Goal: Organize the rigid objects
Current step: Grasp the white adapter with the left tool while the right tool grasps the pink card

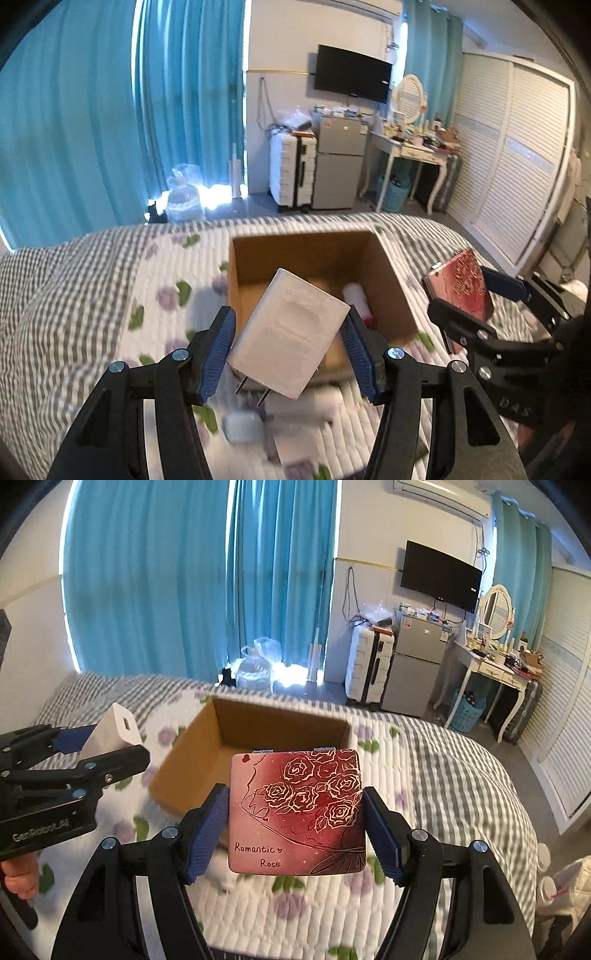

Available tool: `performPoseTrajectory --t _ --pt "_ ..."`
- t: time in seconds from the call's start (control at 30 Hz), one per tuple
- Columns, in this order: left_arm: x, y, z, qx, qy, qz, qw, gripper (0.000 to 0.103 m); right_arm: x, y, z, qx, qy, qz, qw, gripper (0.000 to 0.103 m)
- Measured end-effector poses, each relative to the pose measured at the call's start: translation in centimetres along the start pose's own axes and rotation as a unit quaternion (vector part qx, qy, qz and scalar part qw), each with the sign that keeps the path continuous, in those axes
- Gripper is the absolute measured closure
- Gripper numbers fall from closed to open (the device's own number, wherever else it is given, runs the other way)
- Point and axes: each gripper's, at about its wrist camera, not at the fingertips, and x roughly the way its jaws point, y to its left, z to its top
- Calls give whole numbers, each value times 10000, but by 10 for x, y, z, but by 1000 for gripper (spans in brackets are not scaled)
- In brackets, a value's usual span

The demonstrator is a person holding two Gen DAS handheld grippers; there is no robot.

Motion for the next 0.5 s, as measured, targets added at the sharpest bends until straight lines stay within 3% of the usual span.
performPoseTrajectory --t 0.13,0.3,0.5 --pt "36 5 16 -85 81 101 9999 44 24 -4 19 -20 -59 -16 10000 32" --pt "88 4 12 -36 321 206 9993 44 63 -17 30 74 4 8 10000 32" --pt "132 -8 2 384 394 335 9979 44 102 -30 25 65 82 -40 9999 32"
